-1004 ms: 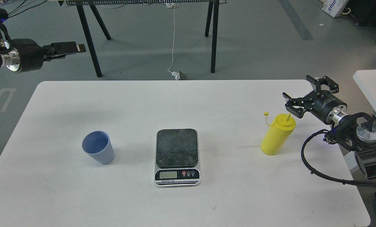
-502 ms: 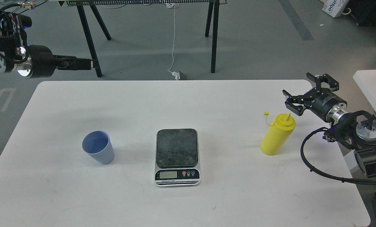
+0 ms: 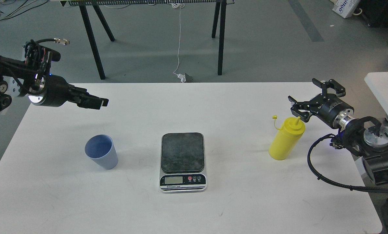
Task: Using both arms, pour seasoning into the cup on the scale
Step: 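Move the left gripper down toward the blue cup, then grasp the blue cup with the left gripper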
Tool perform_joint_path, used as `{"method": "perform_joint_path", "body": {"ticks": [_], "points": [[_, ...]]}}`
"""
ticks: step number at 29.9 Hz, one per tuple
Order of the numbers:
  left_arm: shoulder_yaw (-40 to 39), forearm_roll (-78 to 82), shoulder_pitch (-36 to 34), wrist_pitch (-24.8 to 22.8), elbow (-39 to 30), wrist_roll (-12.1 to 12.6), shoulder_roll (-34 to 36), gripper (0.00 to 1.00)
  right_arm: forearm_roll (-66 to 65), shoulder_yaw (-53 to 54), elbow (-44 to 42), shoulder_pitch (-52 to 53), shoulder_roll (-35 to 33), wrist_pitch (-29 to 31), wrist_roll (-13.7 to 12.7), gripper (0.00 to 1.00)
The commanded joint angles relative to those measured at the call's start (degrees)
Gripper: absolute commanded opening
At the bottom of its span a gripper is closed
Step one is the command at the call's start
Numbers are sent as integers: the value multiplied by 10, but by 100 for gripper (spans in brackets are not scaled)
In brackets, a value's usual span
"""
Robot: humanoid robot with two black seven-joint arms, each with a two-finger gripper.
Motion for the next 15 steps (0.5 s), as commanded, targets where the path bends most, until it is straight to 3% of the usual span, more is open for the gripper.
{"method": "perform_joint_path", "body": {"ticks": [1,15], "points": [[32,5,6,0,-4,0,4,99,0,0,0,-1,0,0,0,99],[44,25,48,0,-5,0,-3,98,0,0,-2,-1,0,0,0,99]]}}
